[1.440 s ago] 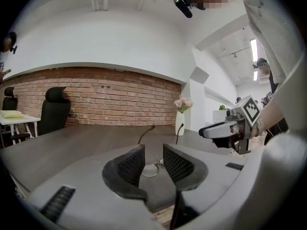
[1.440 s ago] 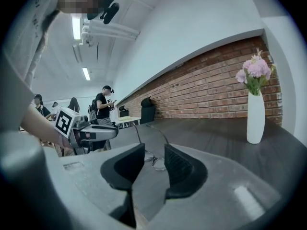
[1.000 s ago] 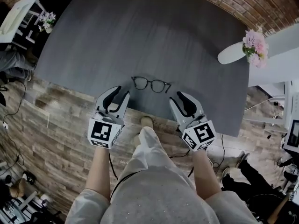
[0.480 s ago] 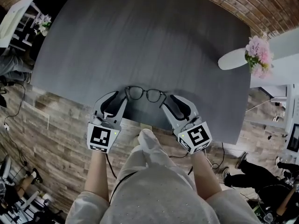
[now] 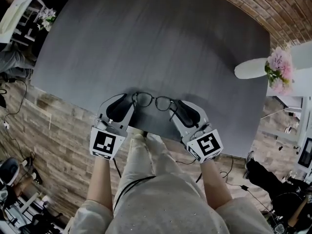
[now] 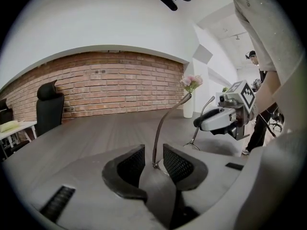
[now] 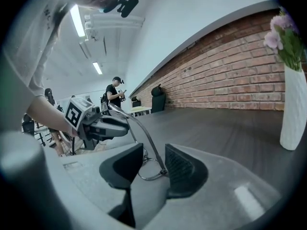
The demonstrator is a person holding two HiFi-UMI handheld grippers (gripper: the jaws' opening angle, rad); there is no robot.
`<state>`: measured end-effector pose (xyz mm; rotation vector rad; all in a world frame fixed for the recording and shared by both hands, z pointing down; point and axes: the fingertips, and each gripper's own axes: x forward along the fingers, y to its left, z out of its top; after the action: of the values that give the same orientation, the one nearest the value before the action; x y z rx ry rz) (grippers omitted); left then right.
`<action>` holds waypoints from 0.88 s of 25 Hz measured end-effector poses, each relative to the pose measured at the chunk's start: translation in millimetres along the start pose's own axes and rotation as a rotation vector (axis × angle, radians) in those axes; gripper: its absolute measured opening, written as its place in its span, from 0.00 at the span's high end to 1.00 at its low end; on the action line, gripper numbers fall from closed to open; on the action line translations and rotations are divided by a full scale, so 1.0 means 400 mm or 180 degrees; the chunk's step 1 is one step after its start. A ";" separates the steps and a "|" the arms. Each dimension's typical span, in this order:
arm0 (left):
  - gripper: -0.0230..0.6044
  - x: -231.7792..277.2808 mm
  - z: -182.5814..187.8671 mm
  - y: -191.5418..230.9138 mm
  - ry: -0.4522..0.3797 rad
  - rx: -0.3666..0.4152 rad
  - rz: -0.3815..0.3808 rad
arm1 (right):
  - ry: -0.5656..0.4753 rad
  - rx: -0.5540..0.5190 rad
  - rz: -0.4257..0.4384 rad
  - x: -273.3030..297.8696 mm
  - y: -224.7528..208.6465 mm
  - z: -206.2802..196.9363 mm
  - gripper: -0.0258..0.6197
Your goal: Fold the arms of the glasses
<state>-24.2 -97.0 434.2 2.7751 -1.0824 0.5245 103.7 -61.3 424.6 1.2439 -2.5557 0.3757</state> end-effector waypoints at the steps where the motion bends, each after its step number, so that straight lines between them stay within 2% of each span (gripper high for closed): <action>1: 0.78 0.001 0.004 0.002 -0.0011 0.0004 -0.0014 | 0.0011 -0.0005 0.0005 0.004 0.002 -0.002 0.75; 13: 0.78 0.023 -0.019 0.012 0.0008 -0.0014 -0.0229 | 0.0062 0.0002 -0.0210 0.023 -0.010 -0.020 0.84; 16: 0.78 0.025 -0.032 0.007 0.0029 -0.0028 -0.0303 | 0.0074 -0.0042 -0.0258 0.025 -0.006 -0.018 0.88; 22: 0.78 0.032 -0.031 0.014 0.0003 -0.0076 -0.0342 | 0.0148 -0.0170 -0.0256 0.049 0.003 -0.009 0.90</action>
<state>-22.8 -106.4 450.5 2.7925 -0.9268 0.4966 91.7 -73.5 434.7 1.2985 -2.4519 0.3135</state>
